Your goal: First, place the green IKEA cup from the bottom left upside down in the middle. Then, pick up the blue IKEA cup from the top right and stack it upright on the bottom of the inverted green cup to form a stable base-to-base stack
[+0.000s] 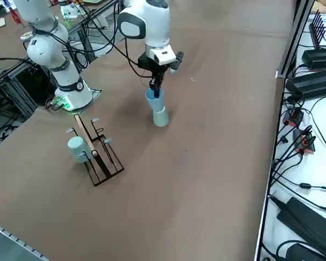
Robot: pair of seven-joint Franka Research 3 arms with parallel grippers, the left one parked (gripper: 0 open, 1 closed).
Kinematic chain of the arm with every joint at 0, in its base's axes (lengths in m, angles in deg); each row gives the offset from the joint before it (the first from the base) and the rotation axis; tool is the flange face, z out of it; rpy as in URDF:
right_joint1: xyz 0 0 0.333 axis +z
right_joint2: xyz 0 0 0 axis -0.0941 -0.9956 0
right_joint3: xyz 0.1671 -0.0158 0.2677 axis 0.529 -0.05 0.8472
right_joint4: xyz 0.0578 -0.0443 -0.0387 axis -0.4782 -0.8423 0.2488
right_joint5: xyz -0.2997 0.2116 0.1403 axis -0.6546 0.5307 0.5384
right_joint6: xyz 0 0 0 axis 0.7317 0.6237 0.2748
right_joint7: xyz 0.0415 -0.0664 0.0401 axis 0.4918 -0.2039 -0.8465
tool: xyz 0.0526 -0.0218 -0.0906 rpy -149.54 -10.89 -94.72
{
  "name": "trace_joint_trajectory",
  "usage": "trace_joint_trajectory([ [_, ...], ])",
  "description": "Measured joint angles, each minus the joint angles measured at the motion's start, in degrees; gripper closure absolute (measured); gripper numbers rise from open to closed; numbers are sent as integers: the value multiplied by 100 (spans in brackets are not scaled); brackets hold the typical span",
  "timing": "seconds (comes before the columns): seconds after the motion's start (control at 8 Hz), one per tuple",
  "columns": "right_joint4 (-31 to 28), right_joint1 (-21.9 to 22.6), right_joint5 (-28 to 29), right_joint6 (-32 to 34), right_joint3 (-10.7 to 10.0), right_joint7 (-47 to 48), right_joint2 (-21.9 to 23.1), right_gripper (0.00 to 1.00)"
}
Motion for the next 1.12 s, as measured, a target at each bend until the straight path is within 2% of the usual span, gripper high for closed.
trace_joint_trajectory([
  [1.12, -29, 5, -135, -126, 5, 235, -10, 96],
])
